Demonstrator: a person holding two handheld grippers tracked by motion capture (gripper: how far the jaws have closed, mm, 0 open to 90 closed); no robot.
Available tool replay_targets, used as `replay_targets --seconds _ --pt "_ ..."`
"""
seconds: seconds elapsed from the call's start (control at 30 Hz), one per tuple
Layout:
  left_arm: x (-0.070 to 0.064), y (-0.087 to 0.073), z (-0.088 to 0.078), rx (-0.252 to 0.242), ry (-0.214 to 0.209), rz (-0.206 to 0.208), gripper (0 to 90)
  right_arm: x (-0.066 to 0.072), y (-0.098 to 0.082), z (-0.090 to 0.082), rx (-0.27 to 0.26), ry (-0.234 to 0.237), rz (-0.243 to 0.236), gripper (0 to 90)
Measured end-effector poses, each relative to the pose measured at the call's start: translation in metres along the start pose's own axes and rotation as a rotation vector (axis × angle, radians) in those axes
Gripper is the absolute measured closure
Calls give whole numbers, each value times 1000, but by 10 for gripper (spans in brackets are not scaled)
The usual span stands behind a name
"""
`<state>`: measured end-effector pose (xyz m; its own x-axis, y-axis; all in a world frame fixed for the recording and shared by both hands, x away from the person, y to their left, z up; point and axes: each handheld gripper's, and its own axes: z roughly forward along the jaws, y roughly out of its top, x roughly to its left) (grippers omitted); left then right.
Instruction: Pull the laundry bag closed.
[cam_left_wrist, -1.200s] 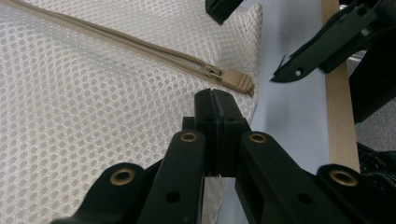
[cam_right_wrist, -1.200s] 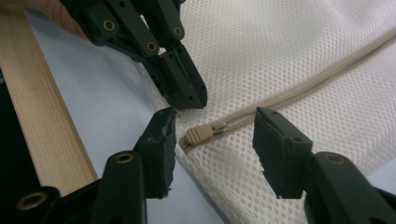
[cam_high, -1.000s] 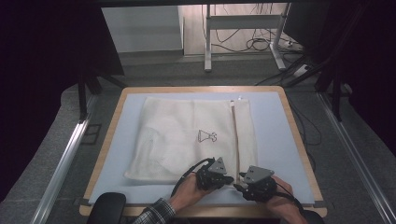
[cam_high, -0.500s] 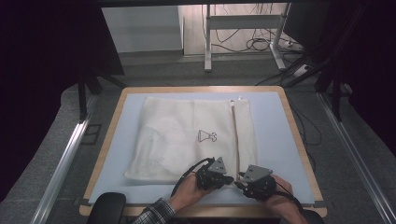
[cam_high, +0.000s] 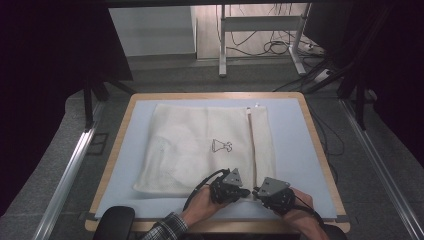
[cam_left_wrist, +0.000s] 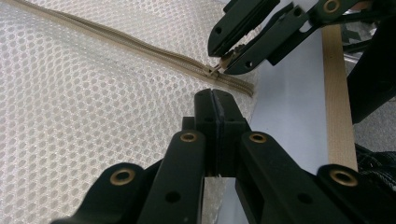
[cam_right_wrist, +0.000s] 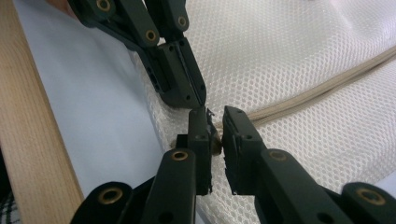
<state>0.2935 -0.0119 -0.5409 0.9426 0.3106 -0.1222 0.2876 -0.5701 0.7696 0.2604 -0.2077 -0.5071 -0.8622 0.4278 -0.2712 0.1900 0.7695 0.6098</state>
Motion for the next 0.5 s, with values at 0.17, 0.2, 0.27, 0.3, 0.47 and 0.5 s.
replay_targets --seconds 0.17,0.2,0.27,0.3,0.47,0.5 --pt "0 0 0 -2 0 -2 897 -1 1 1 4 -1 -9 829" --pt "0 0 0 -2 0 -2 897 -1 1 2 9 -4 -12 829" --pt "0 0 0 -4 1 -1 897 0 1 3 17 -5 -20 830" --pt "-1 0 0 -2 1 -1 897 0 1 3 17 -5 -20 830" --pt "-1 0 0 2 4 4 897 1 3 6 53 -27 -26 853" --pt "-1 0 0 1 4 5 897 1 3 6 56 -29 -30 854"
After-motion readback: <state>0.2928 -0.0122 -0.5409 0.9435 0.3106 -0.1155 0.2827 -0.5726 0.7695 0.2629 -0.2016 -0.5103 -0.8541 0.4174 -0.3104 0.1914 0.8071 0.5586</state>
